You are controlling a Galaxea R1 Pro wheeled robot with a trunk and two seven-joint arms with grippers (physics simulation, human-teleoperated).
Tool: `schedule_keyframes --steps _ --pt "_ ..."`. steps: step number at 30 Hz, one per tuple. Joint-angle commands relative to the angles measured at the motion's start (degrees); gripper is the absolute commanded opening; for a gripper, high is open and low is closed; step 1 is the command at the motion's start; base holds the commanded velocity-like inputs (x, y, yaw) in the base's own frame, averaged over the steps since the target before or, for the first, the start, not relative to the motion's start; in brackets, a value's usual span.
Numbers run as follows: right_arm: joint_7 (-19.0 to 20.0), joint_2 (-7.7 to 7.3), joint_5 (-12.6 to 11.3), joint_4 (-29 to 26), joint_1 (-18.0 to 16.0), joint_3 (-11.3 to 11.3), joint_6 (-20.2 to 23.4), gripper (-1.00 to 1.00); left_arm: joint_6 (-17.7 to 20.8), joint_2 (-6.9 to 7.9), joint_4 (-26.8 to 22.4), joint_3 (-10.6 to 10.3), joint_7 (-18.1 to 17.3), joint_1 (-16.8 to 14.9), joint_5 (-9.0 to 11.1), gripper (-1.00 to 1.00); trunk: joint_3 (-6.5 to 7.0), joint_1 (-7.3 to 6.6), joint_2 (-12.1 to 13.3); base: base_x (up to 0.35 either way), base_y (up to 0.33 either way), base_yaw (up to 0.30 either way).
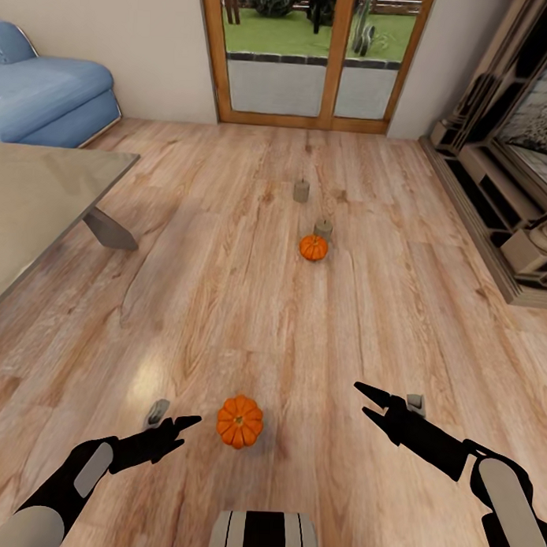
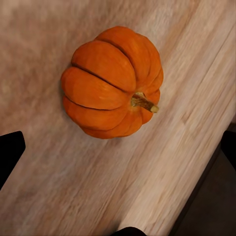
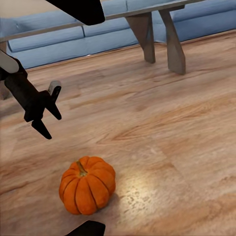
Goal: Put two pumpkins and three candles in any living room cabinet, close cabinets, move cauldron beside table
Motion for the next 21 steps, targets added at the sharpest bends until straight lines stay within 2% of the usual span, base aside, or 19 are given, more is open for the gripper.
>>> schedule_keyframes --steps 1,21 --pt "0.63 0.02 0.60 0.01 -0.03 -0.08 0.25 1.00 0.35 -0.02 0.01 0.15 -0.10 -0.02 0.10 1.00 -0.03 -0.01 -0.01 0.022 0.000 0.000" --pt "0.66 0.05 0.64 0.01 -0.03 -0.08 0.26 1.00 0.36 0.07 -0.05 0.15 -0.10 -0.02 0.10 1.00 -0.03 -0.01 -0.01 0.022 -0.022 0.000"
